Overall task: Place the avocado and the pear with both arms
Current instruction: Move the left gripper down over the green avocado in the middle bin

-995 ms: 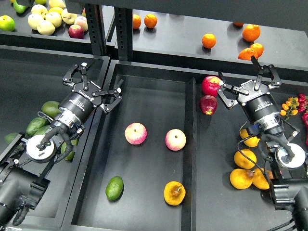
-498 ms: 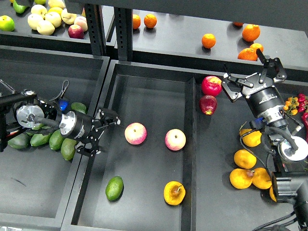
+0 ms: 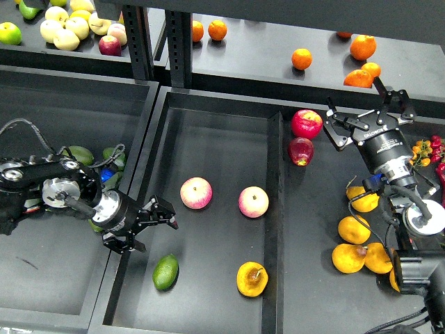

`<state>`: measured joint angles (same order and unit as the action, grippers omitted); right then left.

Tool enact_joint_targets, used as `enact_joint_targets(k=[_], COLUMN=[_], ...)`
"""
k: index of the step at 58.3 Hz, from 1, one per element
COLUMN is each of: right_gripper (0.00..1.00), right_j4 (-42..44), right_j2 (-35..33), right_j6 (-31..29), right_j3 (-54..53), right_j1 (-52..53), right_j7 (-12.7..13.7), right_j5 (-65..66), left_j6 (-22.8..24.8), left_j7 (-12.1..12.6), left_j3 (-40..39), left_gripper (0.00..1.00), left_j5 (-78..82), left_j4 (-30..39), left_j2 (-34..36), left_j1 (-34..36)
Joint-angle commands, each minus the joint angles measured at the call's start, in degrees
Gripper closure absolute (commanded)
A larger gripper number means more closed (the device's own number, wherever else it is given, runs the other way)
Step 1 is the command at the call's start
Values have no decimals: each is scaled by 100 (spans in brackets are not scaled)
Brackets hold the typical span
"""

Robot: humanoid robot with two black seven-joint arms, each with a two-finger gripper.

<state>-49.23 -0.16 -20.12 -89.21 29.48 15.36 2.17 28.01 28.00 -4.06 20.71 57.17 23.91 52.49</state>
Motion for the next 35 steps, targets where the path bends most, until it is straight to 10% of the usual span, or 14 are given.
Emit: enact_joint_targets(k=[1,35], right_gripper=[1,1], right_j4=[1,-60], right_j2=[-28,-54], right_j6=[0,-18], right_j3=[-26,-35], right_j1=[-4,-4], right_j7=[2,2], right_j5=[-68,-147], left_j6=[-1,-1], left_j7=[0,0], left_j3=[64,187], left_gripper=[7,7], left_j5=[169,433], left_j4=[-92,-778], left_j2=[-97,-720], left_j1=[-11,-125])
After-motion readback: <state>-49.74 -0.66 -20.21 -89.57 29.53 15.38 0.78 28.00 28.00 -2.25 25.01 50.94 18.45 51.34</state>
